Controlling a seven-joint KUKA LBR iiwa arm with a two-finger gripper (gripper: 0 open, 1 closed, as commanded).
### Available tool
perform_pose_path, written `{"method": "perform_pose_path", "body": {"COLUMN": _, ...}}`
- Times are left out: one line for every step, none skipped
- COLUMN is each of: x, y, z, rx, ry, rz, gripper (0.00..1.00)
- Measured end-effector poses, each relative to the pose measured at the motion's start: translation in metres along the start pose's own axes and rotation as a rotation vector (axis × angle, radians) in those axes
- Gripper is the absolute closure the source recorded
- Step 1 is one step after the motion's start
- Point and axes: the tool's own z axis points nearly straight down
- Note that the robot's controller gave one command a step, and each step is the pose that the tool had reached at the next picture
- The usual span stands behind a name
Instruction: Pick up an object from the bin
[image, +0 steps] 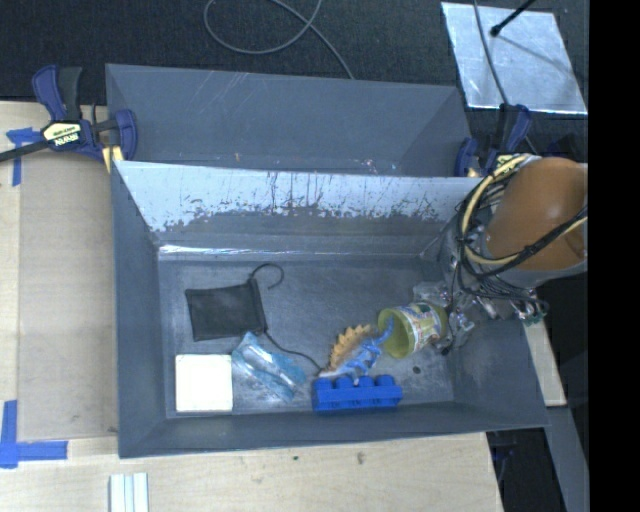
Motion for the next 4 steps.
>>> {"method": "perform_pose_path", "body": {"x": 0.000, "y": 0.000, "z": 0.000, "rx": 0.000, "ry": 0.000, "rz": 0.000, "gripper": 1.00}}
{"method": "perform_pose_path", "body": {"x": 0.001, "y": 0.001, "z": -0.004, "rx": -0.001, "ry": 0.001, "rz": 0.000, "gripper": 1.00}}
{"method": "perform_pose_path", "body": {"x": 0.003, "y": 0.000, "z": -0.026, "rx": 0.000, "ry": 0.006, "rz": 0.000, "gripper": 1.00}}
{"method": "perform_pose_path", "body": {"x": 0.002, "y": -0.001, "z": -0.046, "rx": 0.004, "ry": 0.002, "rz": 0.001, "gripper": 1.00}}
